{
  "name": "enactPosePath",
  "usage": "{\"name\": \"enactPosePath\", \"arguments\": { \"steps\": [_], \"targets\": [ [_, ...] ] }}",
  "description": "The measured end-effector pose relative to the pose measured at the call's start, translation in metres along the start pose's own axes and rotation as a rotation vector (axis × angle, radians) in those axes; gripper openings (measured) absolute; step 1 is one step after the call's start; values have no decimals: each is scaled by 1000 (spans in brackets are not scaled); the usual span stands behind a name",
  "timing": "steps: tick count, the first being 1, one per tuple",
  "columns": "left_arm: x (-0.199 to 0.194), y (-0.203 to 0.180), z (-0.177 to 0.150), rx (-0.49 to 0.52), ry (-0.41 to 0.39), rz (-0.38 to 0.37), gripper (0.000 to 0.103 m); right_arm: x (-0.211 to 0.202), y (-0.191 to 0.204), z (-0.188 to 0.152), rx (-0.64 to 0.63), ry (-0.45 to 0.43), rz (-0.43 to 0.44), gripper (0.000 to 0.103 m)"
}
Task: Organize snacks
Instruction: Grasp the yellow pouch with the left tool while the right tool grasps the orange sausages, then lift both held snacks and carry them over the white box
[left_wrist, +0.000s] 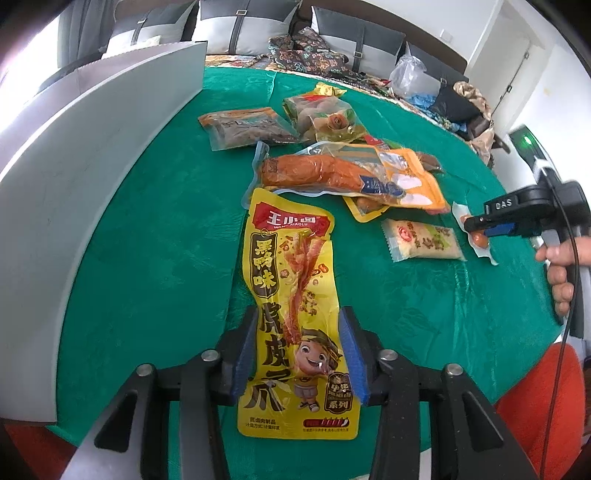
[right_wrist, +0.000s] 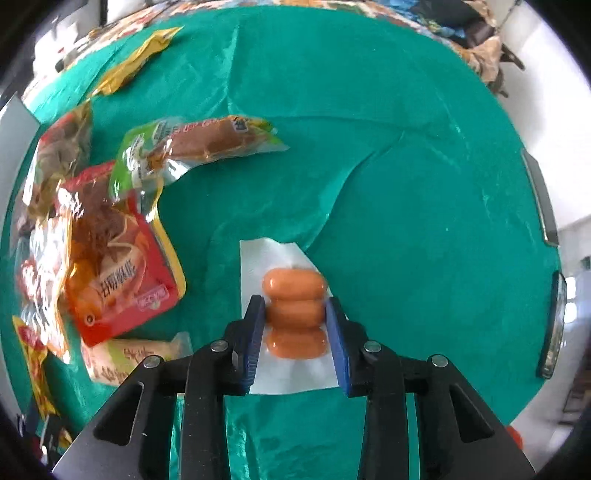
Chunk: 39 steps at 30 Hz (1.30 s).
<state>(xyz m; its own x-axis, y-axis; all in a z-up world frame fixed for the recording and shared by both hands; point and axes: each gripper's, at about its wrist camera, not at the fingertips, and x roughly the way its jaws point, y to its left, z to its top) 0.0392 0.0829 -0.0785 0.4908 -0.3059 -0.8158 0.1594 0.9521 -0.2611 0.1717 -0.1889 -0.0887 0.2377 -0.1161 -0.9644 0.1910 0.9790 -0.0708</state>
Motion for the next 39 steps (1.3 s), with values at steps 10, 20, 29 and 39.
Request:
{"name": "enactPosePath", "arguments": {
  "steps": [10,20,29,39],
  "targets": [
    [-37,7,15,-117,-57,-184,0,-65,-60,-19,184,-129,342,33],
    [-39,1,11,40,-25,-110,0,-92,-34,-33,103,-165,469,34],
    [-9,-29,5,188,29,28,96,-93,-20,-51,85,-173,532,34],
    [23,-57,12,300,70,150,36,-114,-11,-65,57,-217,587,34]
  ]
}}
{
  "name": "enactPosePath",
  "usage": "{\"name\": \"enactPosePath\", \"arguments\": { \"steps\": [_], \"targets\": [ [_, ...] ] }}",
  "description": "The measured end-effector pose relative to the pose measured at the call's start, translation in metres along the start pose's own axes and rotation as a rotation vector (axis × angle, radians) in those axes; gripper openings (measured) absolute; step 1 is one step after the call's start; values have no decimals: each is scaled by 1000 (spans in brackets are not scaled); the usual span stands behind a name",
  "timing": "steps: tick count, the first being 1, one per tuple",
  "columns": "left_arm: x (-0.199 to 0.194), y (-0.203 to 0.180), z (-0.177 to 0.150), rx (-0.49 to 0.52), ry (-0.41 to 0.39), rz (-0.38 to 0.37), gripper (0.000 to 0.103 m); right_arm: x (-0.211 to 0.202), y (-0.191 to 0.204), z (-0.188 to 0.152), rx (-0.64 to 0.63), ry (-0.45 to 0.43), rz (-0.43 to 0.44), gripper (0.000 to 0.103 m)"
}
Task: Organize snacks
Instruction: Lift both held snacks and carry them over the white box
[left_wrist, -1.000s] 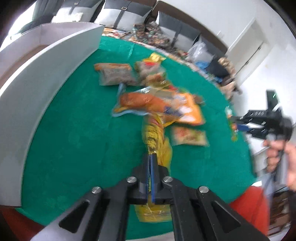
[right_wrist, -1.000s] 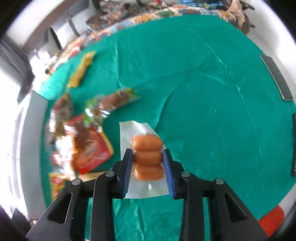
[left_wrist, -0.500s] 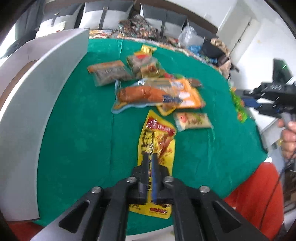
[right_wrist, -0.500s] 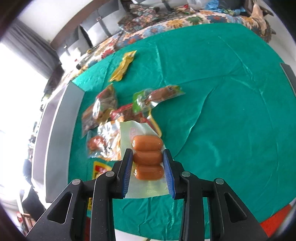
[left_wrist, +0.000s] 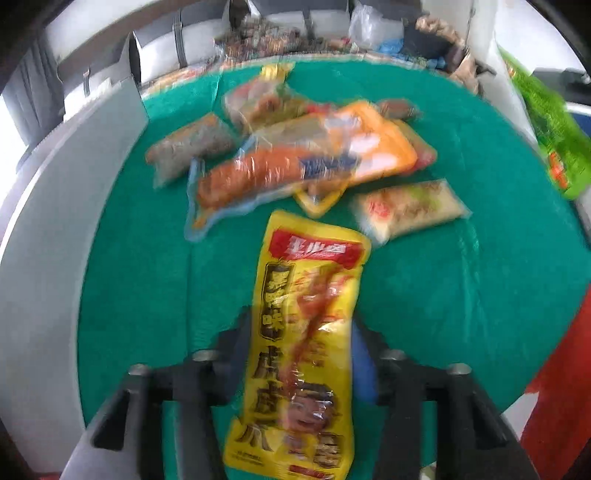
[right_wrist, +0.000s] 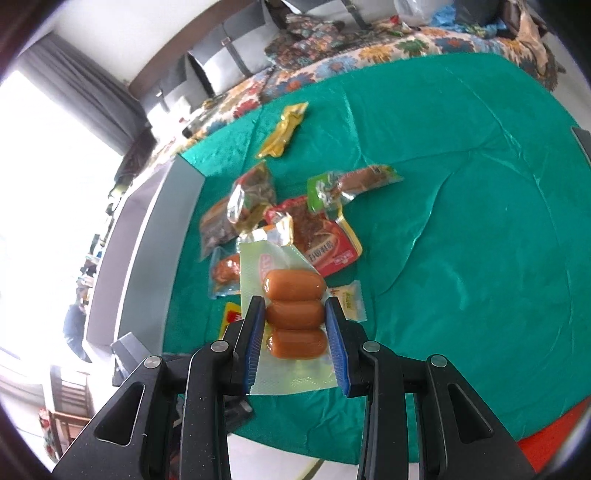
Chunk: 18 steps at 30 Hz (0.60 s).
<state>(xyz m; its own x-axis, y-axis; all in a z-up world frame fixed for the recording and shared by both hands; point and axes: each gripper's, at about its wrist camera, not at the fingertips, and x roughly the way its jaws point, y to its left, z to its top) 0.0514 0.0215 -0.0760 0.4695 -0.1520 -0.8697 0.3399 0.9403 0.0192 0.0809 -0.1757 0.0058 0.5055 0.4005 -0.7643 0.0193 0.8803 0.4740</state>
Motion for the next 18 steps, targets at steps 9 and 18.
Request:
{"name": "enactPosePath", "arguments": {
  "steps": [9,18],
  "targets": [
    [-92,72,-2,-305,-160,-249,33,-14,23,7,-34,-22,51,34],
    [-207,244,-31,-559,-344,-13,36,15,186,22,-228,48,310,34]
  ]
}}
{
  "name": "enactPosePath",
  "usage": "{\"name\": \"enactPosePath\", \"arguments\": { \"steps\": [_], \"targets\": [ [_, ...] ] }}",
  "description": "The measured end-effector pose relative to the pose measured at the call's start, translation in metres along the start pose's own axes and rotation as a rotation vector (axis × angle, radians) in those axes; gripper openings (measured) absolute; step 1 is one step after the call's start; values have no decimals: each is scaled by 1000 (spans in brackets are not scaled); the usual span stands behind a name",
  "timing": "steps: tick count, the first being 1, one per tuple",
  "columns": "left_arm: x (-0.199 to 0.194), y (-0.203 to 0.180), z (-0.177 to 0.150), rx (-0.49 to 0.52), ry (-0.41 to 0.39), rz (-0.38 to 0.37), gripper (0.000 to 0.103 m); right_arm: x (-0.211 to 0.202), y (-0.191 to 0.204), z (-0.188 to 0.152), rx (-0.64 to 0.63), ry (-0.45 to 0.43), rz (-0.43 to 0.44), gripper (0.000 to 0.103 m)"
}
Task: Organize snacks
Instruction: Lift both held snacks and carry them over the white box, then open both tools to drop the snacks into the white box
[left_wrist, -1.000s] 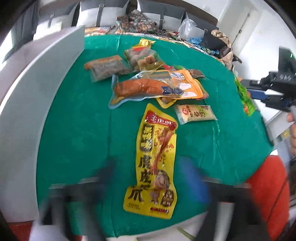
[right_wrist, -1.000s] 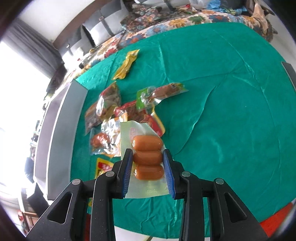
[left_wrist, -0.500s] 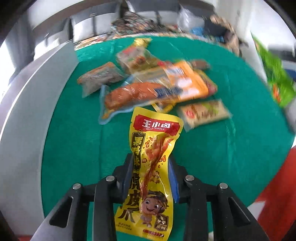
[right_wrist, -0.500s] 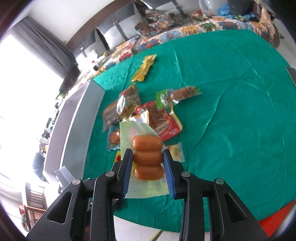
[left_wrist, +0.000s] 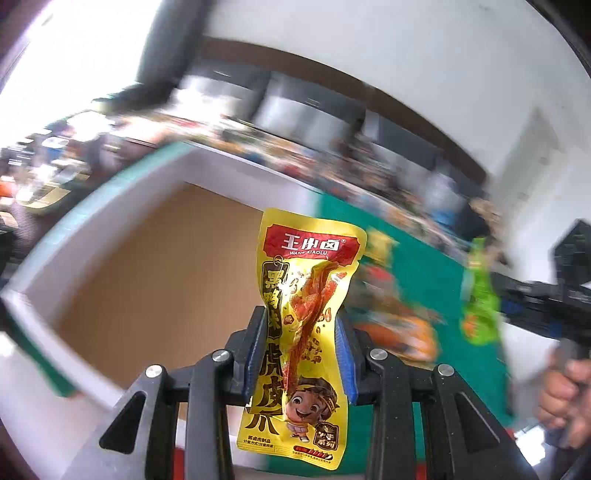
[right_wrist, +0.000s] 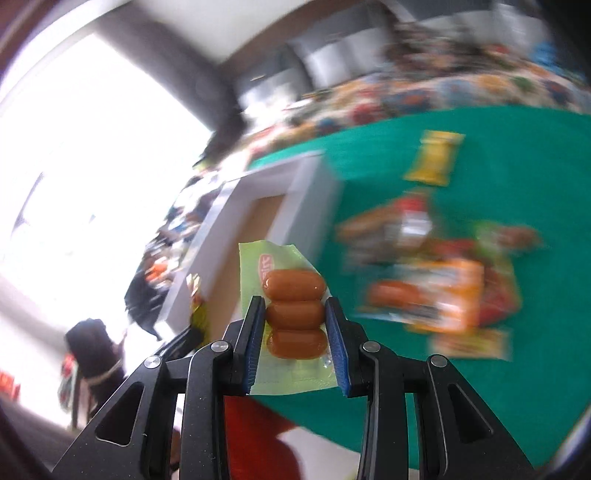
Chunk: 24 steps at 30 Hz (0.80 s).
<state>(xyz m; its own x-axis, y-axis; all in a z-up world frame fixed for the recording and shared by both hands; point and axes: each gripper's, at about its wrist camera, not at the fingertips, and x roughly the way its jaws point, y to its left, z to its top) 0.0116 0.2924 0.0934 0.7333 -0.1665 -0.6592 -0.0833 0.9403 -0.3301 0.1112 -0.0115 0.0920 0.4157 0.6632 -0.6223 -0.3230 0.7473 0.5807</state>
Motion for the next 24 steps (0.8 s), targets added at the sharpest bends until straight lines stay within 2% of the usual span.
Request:
{"name": "enactPosePath", "arguments": {
  "steps": [2,4,6,7,8,11,14,15,17,19,22,24],
  "targets": [
    [-3,30,8,-31,-7,85,41,29,40,7,-49,35,65,34],
    [3,60,12,-59,17,199,54,63,80,10,-100,62,109,35],
    [12,81,11,-75,50,269,84,99,108,10,-136,90,164,42],
    [12,85,8,-71,46,291,85,119,119,10,-138,112,177,53],
    [14,86,4,-58,38,321,85,128,122,9,-136,124,175,71],
    [14,84,-5,-22,20,384,85,133,121,5,-145,108,156,71],
    [19,80,-13,-36,18,339,85,113,92,0,-155,67,95,71],
    [22,75,-16,-46,18,308,85,105,73,-4,-158,52,44,71],
    [27,64,-17,-50,11,253,85,89,31,-13,-173,20,-72,71],
    [32,40,-20,-36,6,192,85,72,-24,-32,-204,-11,-264,71],
    [37,-7,-29,5,10,84,87,37,-102,-66,-199,-42,-486,71],
    [42,-45,-39,39,18,1,93,13,-142,-88,-185,-65,-590,71]
  ]
}}
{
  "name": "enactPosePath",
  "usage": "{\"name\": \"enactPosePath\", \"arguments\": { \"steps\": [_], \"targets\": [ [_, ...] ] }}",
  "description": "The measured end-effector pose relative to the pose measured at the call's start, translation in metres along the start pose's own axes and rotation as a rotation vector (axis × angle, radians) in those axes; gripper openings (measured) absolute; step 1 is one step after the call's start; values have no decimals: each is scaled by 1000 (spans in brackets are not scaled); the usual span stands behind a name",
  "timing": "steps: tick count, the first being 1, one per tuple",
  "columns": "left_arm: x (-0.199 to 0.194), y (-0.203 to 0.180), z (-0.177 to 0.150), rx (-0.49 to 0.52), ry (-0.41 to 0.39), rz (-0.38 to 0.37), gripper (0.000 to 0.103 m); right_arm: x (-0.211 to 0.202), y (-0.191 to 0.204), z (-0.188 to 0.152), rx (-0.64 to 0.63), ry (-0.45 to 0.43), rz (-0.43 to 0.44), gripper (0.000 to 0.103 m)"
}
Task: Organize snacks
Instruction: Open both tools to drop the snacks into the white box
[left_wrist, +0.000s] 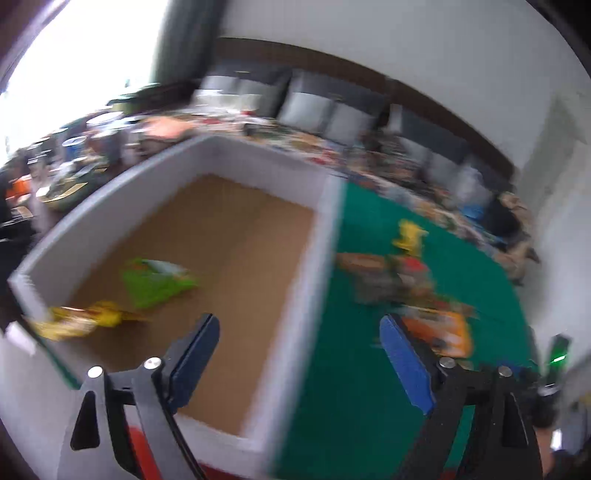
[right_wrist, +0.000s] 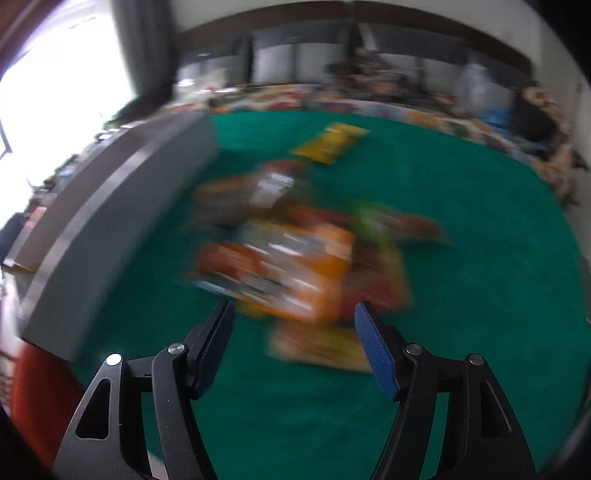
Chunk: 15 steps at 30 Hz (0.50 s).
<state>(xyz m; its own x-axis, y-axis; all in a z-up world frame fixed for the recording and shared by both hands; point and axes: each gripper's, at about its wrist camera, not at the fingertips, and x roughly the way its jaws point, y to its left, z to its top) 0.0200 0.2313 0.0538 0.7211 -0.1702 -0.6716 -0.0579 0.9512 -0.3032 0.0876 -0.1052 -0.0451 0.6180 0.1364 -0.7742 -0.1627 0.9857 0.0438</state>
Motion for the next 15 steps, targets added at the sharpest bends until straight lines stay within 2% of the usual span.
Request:
{"name": "enactPosePath", "arguments": {
  "steps": [3,6,10,15],
  "targets": [
    [15,-54,-19,43,20,-104,101,-7,-59,-42,34,-15,-148,71],
    [47,-99,-49,98,101,-135,101,-14,-97,-70,91,-18,-222,71],
    [95,-136,-92,203,195,-112,101,-15,-118,-90,169,-14,-249,71],
    [122,-139,-125,291,218,-36,101,-13,-108,-86,145,-13,-233,71]
  ]
}}
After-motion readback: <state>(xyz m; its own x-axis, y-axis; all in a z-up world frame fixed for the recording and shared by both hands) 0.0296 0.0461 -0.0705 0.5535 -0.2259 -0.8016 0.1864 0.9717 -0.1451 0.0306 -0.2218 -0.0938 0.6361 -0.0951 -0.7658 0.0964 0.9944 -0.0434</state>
